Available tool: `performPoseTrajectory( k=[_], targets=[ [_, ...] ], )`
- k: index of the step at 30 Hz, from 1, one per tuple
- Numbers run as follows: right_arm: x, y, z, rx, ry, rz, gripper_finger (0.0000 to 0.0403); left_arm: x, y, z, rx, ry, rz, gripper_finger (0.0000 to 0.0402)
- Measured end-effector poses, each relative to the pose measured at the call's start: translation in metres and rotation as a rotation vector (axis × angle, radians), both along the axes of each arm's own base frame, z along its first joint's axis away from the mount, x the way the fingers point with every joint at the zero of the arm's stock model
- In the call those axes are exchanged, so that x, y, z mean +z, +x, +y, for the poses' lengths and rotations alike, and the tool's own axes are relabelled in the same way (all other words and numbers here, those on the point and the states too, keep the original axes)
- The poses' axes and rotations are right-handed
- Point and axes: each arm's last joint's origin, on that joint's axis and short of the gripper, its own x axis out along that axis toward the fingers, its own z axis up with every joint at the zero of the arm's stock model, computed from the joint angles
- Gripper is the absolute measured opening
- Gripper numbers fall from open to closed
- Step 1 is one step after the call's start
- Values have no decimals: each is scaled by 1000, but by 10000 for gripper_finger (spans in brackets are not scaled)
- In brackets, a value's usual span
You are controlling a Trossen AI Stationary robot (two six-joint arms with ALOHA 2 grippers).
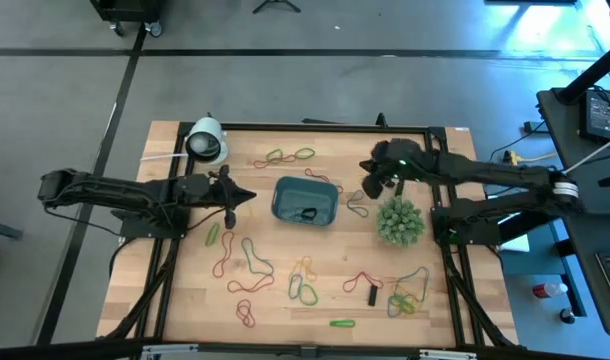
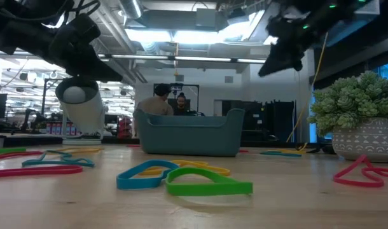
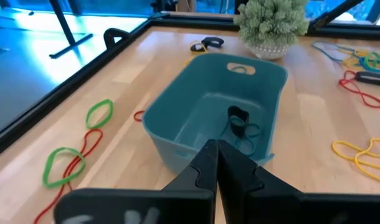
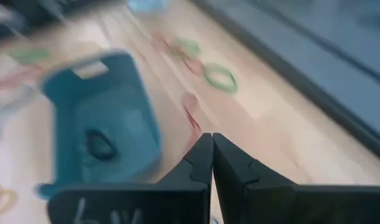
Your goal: Pick and place rubber bands into bin
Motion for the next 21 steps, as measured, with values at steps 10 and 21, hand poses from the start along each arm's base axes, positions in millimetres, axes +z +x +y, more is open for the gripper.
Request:
performPoseTrajectory(
  k=[10, 21],
  targets=[
    [-24, 35, -38, -91, 182, 462, 15, 1, 0, 0, 4, 11, -10, 1],
    [-76, 50, -62, -80, 349, 671, 75, 1, 0, 0, -2, 35, -3, 1]
  ],
)
